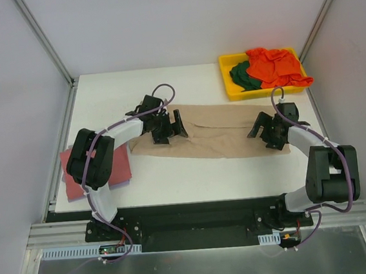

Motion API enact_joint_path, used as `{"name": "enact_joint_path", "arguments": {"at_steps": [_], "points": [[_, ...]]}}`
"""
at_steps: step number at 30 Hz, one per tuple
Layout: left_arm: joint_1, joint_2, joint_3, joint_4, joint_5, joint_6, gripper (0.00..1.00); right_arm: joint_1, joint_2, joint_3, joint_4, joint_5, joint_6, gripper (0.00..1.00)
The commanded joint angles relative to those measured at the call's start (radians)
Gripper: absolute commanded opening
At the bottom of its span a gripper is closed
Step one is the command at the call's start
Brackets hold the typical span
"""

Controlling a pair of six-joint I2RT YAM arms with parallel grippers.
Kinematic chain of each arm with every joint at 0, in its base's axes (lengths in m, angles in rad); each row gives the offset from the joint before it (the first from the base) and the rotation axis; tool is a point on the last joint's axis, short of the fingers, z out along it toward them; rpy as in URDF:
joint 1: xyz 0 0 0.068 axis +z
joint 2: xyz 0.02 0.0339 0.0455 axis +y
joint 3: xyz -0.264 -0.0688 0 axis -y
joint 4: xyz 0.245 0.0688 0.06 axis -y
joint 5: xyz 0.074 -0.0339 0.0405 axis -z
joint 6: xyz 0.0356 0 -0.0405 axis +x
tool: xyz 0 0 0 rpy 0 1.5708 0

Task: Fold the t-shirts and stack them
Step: Fold the other side of the tshirt into a rectangle

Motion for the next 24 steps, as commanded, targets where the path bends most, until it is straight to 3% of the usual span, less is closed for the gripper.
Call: {"name": "enact_joint_path", "arguments": {"at_steps": [1, 4, 9, 14, 18, 24], "points": [[-0.008, 0.070, 0.133, 0.023, 0.025, -0.002, 0.99, 0.002, 0.000, 0.037, 0.000, 0.034, -0.029, 0.96], [-0.008, 0.106, 0.260, 0.023, 0.042, 0.006, 0.99, 0.002, 0.000, 0.040, -0.011, 0.052, -0.036, 0.96], [-0.008, 0.243, 0.525, 0.023, -0.059, 0.035, 0.99, 0.002, 0.002, 0.048, -0.028, 0.069, -0.040, 0.96], [-0.002, 0.431, 0.812, -0.071, 0.009, 0.098, 0.99, 0.002, -0.024, 0.046, -0.040, 0.090, -0.054, 0.96], [-0.011, 0.312, 0.716, -0.076, -0.042, 0.150, 0.99, 0.002, -0.061, 0.052, -0.040, 0.109, -0.066, 0.96], [-0.019, 0.054, 0.454, -0.066, -0.190, 0.158, 0.99, 0.002, -0.110, 0.074, -0.048, 0.094, -0.075, 0.96]]}}
